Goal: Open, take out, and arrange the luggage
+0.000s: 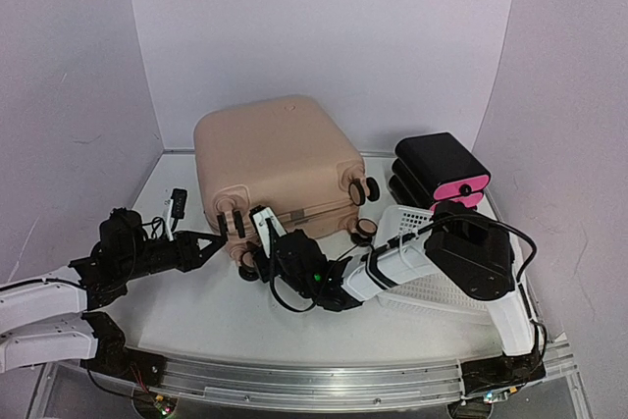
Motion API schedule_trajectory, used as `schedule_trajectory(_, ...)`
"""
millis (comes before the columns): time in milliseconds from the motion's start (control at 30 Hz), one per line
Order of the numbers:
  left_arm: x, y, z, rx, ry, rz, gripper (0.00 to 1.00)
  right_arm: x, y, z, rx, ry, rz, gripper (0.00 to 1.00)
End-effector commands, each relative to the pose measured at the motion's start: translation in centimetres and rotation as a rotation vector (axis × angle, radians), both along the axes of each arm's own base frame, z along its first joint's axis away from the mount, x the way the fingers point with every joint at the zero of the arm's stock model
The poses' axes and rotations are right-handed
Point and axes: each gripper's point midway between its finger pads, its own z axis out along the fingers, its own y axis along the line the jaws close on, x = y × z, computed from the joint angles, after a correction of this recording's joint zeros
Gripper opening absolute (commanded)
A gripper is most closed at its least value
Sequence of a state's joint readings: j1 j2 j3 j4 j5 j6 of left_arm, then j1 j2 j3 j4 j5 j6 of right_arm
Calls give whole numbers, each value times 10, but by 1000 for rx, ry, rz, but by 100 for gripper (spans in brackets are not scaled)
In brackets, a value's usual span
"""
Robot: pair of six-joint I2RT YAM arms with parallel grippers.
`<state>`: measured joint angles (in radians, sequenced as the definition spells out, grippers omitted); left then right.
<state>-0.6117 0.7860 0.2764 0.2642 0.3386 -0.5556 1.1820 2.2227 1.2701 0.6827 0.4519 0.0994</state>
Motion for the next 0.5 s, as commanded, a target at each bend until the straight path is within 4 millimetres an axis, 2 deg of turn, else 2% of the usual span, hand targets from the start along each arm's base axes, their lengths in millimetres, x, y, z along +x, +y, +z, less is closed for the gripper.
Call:
schedule_trajectory(0,7,5,31,-27,-50,46,29,15,7,30,113,-72,-66,40)
schedule_trajectory(133,11,16,31,-4,-46,112,28,17,9,31,138,-84,-116,31)
schedule_trajectory(267,17,33,28,36,-11,217,30,19,13,28,145,-85,-122,27)
schedule_trajectory(400,28,66,19,160,115,415,43,17,16,27,151,-78,-111,20)
schedule_trajectory(467,33,73,30,215,131,435,51,14,20,25,148,-75,-80,17)
